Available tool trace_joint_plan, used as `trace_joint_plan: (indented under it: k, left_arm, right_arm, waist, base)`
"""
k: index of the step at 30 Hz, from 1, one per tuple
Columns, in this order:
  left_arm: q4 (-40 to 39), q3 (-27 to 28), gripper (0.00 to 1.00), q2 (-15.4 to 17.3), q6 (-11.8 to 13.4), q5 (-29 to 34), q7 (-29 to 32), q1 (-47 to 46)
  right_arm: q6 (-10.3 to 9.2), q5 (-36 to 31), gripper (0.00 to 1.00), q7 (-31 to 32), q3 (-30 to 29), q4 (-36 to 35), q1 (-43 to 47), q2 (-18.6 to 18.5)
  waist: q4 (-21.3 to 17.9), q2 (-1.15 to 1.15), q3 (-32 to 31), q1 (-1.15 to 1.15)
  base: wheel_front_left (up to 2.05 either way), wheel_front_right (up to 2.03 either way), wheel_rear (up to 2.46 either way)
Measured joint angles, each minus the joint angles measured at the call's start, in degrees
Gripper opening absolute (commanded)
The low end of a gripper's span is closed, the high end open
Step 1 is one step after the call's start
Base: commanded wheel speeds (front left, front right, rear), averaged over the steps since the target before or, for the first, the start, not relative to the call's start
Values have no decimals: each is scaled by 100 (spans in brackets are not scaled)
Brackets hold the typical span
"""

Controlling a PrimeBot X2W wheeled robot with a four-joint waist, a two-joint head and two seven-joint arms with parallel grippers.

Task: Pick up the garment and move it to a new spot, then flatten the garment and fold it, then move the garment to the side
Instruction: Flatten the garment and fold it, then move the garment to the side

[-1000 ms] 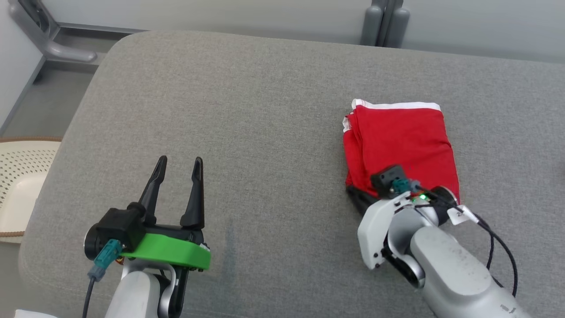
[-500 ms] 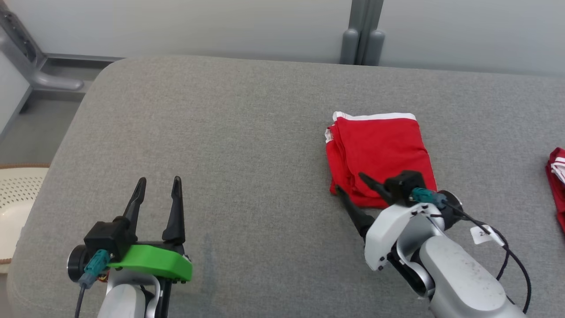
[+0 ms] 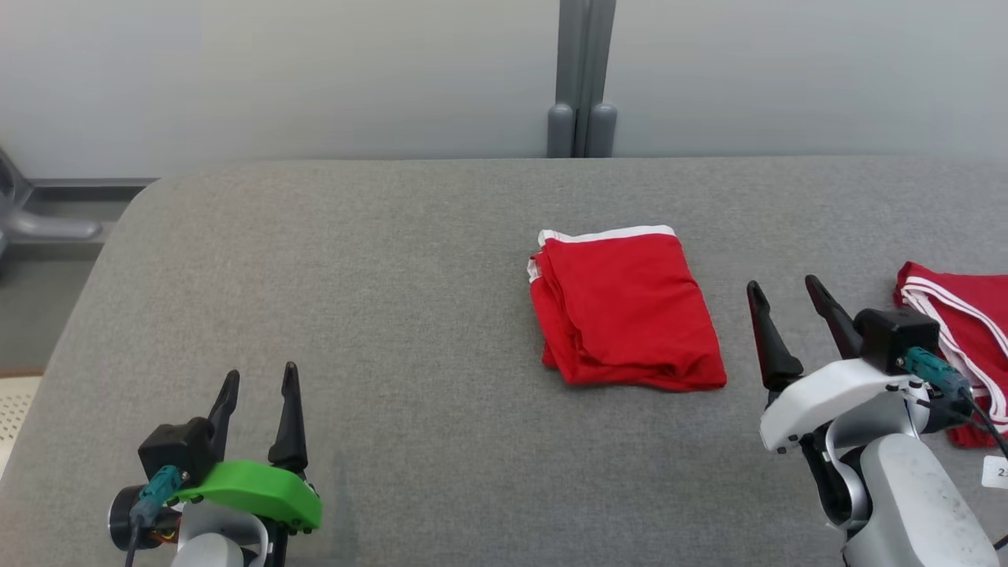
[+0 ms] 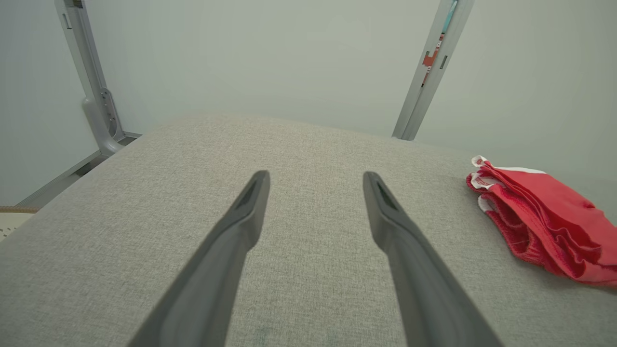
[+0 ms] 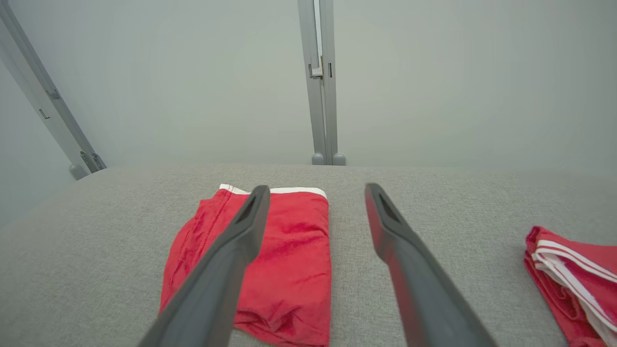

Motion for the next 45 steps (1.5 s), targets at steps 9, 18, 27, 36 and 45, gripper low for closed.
trace_joint_plan:
  k: [9,18,27,36,45]
  left_arm:
    - [21,58,100,1,0,1,0,-34]
    - [-103,102,100,-5,0,4,0,49]
    - [-78,7,100,-19,0,3,0,140]
    - [-37,-53,100,-19,0,1,0,140]
    - [-120,-103,100,-19,1,-1,0,137]
  right_arm:
    - [0,-21,100,-145,-263,188,105,113]
    - [0,121,100,-118,-140,294,141,71]
    - [0,80,100,-51,-210,309,219,45]
    - [0,81,100,66,-221,328,231,81]
    - [0,82,100,185,-183,327,163,79]
  waist:
    - [-274,0,-201,0]
    - [-330,0,-293,0]
    - [-279,0,-343,0]
    - [-279,0,-288,0]
    - [-235,0,-162,0]
  base:
    - [0,0,0]
    - [0,0,0]
    - [0,0,0]
    - [0,0,0]
    - [0,0,0]
